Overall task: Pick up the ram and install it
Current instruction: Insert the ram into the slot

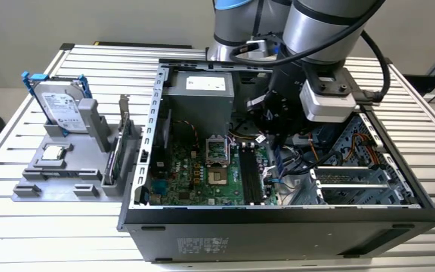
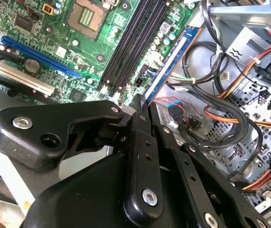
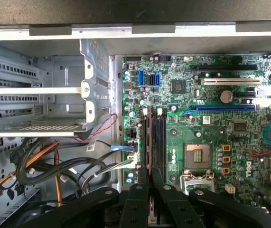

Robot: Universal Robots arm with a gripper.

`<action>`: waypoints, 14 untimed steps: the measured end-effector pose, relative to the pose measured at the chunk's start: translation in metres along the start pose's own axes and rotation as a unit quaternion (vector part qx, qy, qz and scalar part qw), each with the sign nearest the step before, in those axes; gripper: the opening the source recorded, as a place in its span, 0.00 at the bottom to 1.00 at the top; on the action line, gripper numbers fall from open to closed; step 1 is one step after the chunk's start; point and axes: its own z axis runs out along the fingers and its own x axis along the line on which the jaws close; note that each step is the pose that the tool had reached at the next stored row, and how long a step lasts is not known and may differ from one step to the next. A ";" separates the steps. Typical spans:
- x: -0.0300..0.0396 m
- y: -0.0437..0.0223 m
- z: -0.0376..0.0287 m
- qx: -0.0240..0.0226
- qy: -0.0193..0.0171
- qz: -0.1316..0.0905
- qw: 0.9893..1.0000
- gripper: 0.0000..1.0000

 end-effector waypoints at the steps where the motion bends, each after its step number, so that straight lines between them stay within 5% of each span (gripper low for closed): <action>1: 0.0000 0.0000 0.0006 0.000 0.000 0.000 1.000 0.00; 14: 0.0000 -0.0008 0.0072 -0.001 0.000 0.000 1.000 0.00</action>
